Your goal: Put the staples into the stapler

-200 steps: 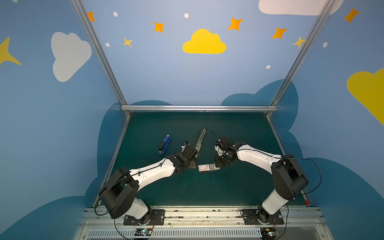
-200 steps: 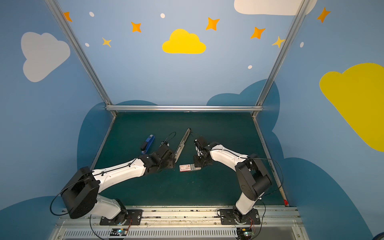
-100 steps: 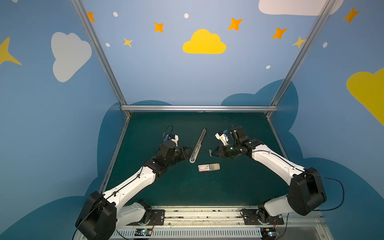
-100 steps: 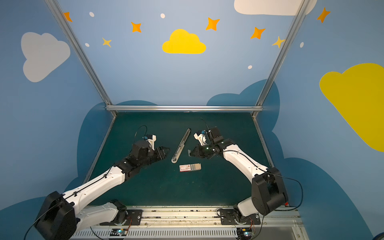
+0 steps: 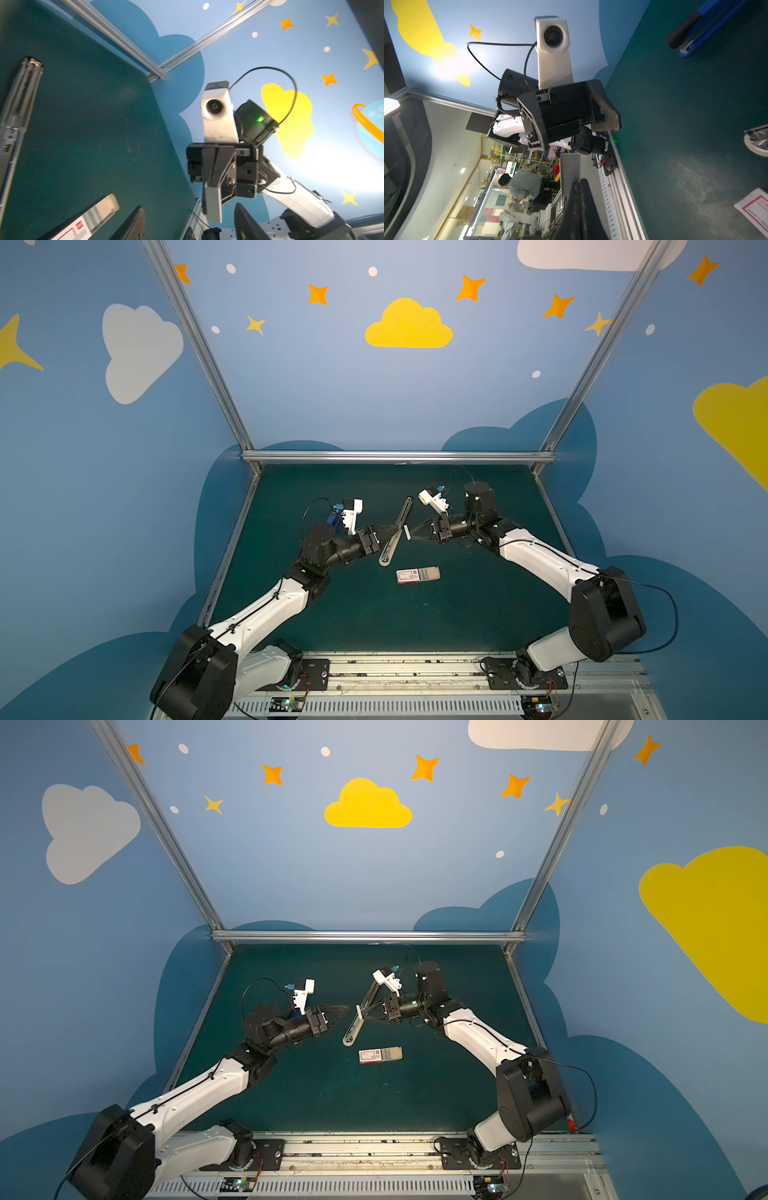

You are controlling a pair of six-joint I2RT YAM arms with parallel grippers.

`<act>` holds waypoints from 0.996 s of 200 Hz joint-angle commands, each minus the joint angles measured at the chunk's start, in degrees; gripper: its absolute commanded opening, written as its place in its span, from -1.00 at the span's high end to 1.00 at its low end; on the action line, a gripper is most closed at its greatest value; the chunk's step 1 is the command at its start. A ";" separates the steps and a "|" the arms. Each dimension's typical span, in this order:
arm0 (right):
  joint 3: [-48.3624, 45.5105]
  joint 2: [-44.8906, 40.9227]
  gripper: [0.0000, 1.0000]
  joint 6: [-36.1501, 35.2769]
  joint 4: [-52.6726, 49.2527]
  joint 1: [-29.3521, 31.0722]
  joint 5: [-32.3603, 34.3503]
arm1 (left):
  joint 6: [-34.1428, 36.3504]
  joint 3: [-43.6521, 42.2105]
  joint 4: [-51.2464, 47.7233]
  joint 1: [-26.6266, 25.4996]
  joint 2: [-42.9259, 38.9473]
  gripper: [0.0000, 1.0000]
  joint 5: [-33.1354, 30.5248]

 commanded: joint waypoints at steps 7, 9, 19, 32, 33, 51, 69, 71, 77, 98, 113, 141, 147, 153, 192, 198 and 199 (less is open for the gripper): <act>-0.64 0.54 1.00 2.16 4.78 1.13 -4.23 | -3.33 0.24 8.60 0.15 1.42 -0.28 4.06; -0.71 0.54 1.00 2.16 4.77 1.13 -4.26 | -3.31 0.38 8.54 0.15 1.59 -0.27 4.13; -0.82 0.54 1.00 2.15 4.85 1.38 -4.35 | -3.01 0.90 7.65 -0.07 1.61 -0.23 4.27; -0.91 0.54 1.00 2.15 4.99 1.61 -4.41 | -2.57 1.47 7.03 -0.49 1.94 -0.17 4.61; -0.91 0.54 1.00 2.15 5.00 1.63 -4.37 | -2.50 1.49 6.98 -0.52 1.95 -0.17 4.57; -1.00 0.62 1.00 2.15 5.08 1.75 -4.29 | -1.99 2.12 6.31 -1.32 2.04 -0.05 4.47; -1.16 0.97 1.00 2.48 5.60 1.83 -4.24 | -1.98 2.29 6.57 -1.76 2.04 0.06 4.21; -1.17 0.98 1.00 2.54 5.72 1.83 -4.24 | -2.03 2.29 6.62 -1.78 2.05 0.07 4.19; -1.26 0.98 1.00 2.63 5.90 1.83 -4.19 | -2.16 2.22 7.09 -1.81 2.01 0.10 4.18; -1.43 1.07 1.00 3.03 6.38 1.92 -4.19 | -2.43 2.53 7.40 -2.11 2.12 0.20 4.48; -1.44 0.98 1.00 3.16 6.70 1.92 -4.15 | -2.26 2.69 7.21 -2.39 2.09 0.27 4.58; -1.59 0.80 1.00 3.38 7.04 1.92 -4.11 | -2.16 2.90 6.94 -2.54 1.96 0.40 4.53; -1.61 0.80 1.00 3.38 7.02 1.92 -4.06 | -2.09 2.98 6.93 -2.56 1.97 0.44 4.68; -1.69 0.81 1.00 3.38 7.07 1.92 -4.13 | -2.06 3.13 6.78 -2.65 2.11 0.47 4.80; -1.79 0.96 1.00 3.47 7.22 1.96 -4.32 | -1.74 3.34 6.47 -2.95 2.04 0.60 4.69; -1.79 0.98 1.00 3.47 7.18 1.97 -4.32 | -1.77 3.35 6.55 -3.01 2.04 0.66 4.73; -1.79 0.98 1.00 3.47 7.20 1.94 -4.37 | -1.75 3.35 6.57 -3.01 2.05 0.67 4.72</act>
